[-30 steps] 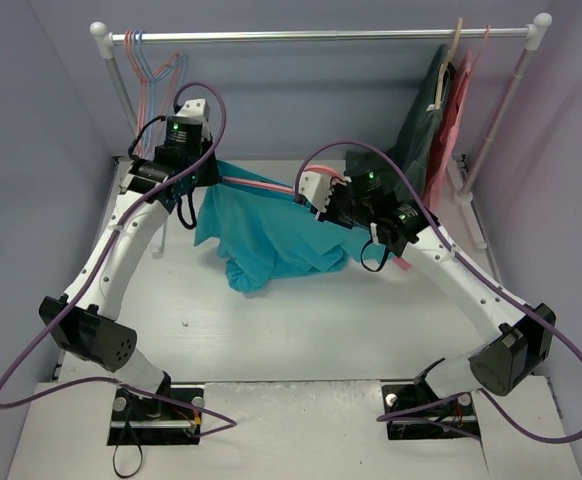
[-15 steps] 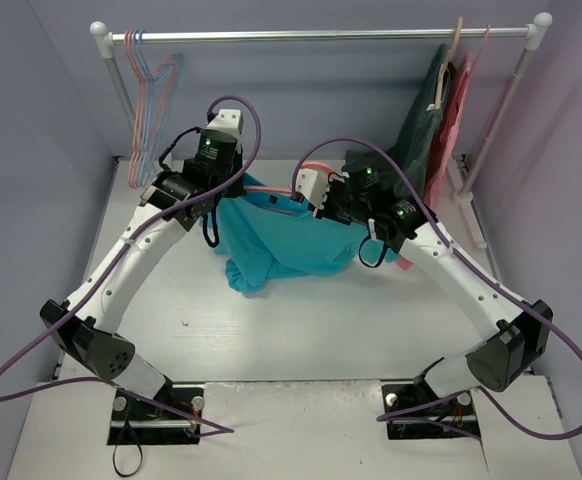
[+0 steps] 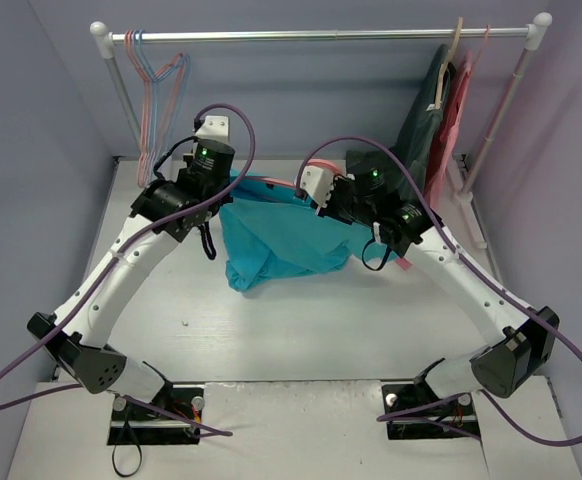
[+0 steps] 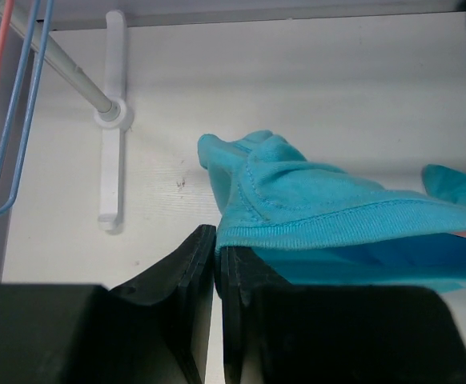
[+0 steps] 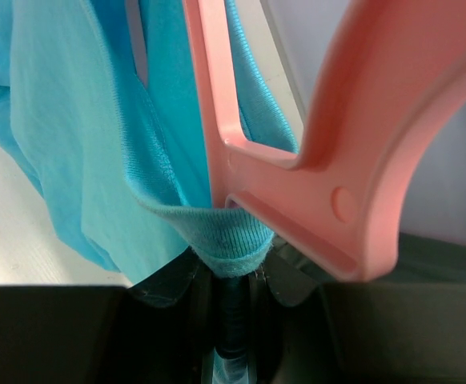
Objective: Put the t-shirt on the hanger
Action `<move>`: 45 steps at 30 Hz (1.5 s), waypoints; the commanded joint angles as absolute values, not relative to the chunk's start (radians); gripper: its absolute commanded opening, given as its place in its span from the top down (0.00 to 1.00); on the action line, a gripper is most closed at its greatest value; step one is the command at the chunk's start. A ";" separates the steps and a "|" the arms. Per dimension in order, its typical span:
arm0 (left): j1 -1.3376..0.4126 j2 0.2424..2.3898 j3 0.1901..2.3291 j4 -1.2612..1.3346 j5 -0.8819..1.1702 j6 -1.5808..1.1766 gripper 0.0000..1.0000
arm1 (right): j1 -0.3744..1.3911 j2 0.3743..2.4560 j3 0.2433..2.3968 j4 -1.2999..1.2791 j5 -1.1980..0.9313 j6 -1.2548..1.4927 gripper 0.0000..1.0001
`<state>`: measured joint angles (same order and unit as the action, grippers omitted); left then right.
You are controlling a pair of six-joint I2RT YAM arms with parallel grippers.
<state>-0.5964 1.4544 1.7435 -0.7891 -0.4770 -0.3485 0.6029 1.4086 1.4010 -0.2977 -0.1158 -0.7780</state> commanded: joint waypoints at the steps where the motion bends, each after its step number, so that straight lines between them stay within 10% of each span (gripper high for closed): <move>1: -0.598 1.443 1.818 -0.790 -0.511 -0.330 0.90 | 0.603 1.353 1.420 -0.181 -0.084 -0.747 1.00; 20: -0.739 1.522 1.911 -0.758 -0.413 -0.419 0.89 | 0.643 1.364 1.381 0.026 -0.130 -0.699 1.00; 31: -0.718 1.405 1.917 -0.629 -0.299 0.043 0.62 | 0.520 1.305 1.279 0.003 -0.299 -0.727 1.00; 45: -0.345 1.428 1.967 -0.888 0.463 0.429 0.50 | 0.448 1.247 1.252 -0.143 -0.560 -0.828 1.00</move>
<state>-0.3611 1.4277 1.8984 -0.8375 0.2691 0.2855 0.4568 1.2938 1.2354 -0.1822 -0.4774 -0.7986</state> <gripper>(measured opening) 0.491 0.166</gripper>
